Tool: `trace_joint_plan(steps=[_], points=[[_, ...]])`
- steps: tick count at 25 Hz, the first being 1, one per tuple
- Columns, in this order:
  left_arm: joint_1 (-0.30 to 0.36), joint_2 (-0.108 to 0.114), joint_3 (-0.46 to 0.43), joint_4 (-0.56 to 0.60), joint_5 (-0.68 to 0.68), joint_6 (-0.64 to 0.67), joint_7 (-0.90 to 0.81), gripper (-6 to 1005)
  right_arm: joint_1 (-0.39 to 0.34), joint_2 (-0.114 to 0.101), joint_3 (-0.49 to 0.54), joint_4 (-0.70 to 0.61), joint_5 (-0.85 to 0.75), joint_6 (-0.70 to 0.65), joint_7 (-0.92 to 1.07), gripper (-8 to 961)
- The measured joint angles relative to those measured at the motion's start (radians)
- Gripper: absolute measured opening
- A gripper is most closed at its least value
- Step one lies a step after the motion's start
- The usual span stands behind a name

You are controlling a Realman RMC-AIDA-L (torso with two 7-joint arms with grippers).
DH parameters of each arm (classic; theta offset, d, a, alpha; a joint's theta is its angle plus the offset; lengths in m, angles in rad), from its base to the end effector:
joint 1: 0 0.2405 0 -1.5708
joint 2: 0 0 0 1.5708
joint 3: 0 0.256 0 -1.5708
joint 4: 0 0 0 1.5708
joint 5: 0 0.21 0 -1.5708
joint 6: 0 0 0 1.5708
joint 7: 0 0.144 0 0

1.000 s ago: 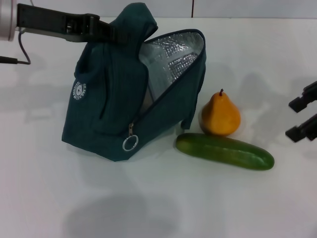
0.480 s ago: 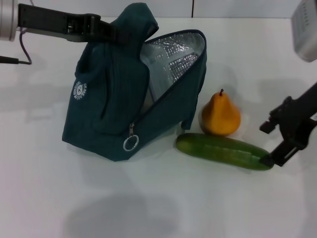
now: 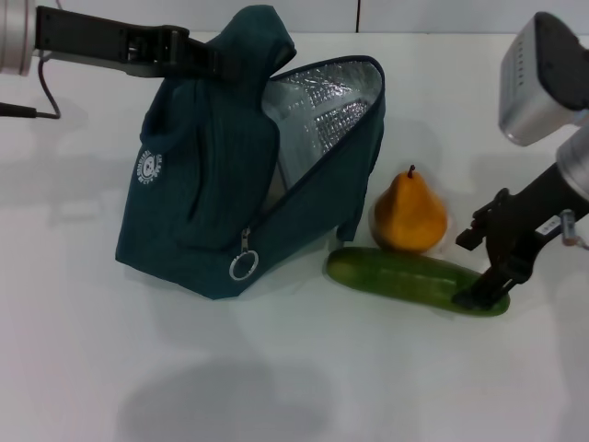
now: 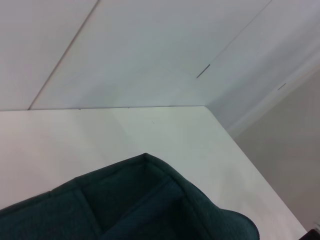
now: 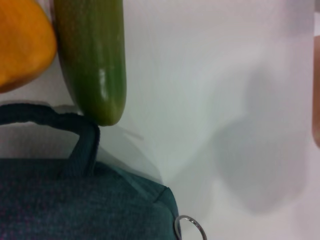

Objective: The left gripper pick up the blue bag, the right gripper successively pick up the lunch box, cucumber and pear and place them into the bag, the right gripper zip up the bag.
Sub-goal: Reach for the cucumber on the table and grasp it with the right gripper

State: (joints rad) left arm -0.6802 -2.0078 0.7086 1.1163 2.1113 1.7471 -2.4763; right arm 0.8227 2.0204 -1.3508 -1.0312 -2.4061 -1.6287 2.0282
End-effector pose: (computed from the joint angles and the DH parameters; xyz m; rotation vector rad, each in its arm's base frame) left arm -0.1782 0.3750 0.0906 -2.5900 -1.4008 -0.5646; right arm 0.1561 0.3688 -0.0171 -3.0614 0.3250 -0.5580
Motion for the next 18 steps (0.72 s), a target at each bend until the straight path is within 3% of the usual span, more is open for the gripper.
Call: trace_joint_plan(steps=[8, 18], points=[[-0.002, -0.001, 0.011, 0.003, -0.001, 0.000, 0.000, 40, 0.002, 0.005, -0.080, 0.058, 0.033, 0.109, -0.002, 855], [-0.004, -0.003, 0.013, 0.004, -0.008, 0.000, 0.000, 39, 0.028, 0.006, -0.113, 0.126, 0.083, 0.149, -0.011, 853]])
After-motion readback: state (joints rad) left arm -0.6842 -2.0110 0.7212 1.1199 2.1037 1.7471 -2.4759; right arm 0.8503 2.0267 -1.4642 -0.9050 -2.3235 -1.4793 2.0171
